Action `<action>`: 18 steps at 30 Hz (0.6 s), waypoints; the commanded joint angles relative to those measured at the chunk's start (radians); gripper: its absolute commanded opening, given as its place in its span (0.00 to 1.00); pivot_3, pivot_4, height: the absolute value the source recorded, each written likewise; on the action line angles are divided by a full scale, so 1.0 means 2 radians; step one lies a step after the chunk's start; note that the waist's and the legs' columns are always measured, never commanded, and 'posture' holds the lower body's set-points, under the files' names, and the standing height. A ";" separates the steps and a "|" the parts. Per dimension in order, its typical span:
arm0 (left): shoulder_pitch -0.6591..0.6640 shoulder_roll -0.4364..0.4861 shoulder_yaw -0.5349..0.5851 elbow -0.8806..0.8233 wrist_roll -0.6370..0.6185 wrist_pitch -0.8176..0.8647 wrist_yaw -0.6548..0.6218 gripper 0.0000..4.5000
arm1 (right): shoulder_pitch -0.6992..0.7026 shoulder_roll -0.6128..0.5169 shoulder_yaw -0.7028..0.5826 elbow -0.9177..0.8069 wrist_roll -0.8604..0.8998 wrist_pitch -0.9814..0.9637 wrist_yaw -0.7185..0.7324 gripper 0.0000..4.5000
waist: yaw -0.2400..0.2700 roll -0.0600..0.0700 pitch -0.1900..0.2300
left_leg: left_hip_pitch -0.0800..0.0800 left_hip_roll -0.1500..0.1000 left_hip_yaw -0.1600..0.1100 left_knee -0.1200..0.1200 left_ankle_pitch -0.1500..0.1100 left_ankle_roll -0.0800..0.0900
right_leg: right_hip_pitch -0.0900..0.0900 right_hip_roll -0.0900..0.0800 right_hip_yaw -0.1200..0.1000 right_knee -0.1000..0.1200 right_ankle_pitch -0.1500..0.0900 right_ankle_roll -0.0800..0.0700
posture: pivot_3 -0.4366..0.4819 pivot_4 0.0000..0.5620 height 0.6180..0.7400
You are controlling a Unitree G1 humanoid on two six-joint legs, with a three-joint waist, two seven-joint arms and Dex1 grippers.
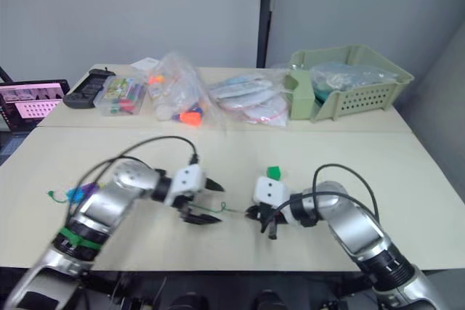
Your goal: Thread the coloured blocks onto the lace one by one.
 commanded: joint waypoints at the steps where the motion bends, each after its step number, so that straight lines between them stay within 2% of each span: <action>1: -0.004 -0.005 -0.015 -0.008 0.026 -0.012 0.025 0.93 | -0.007 -0.002 -0.003 -0.017 -0.002 0.006 -0.002 0.00 | 0.000 0.000 0.000 | 0.000 0.000 0.000 0.000 0.000 0.000 | 0.000 0.000 0.000 0.000 0.000 0.000 | 0.48 0.27 1.00; 7: -0.002 -0.010 -0.021 -0.019 0.020 0.011 0.031 0.93 | -0.005 -0.003 -0.004 -0.025 0.000 0.015 -0.005 0.00 | 0.002 0.000 0.000 | 0.000 0.000 0.000 0.000 0.000 0.000 | 0.000 0.000 0.000 0.000 0.000 0.000 | 0.48 0.27 1.00; 10: -0.005 -0.010 -0.021 -0.016 0.019 0.012 0.031 0.74 | -0.005 -0.003 -0.004 -0.026 0.001 0.018 -0.006 0.00 | 0.004 0.000 0.000 | 0.000 0.000 0.000 0.000 0.000 0.000 | 0.000 0.000 0.000 0.000 0.000 0.000 | 0.48 0.27 1.00; 18: -0.009 -0.014 -0.019 -0.014 0.017 0.019 0.035 0.14 | -0.006 -0.002 -0.005 -0.025 0.002 0.020 -0.007 0.00 | 0.004 0.000 0.000 | 0.000 0.000 0.000 0.000 0.000 0.000 | 0.001 0.000 0.000 0.000 0.000 0.000 | 0.48 0.27 1.00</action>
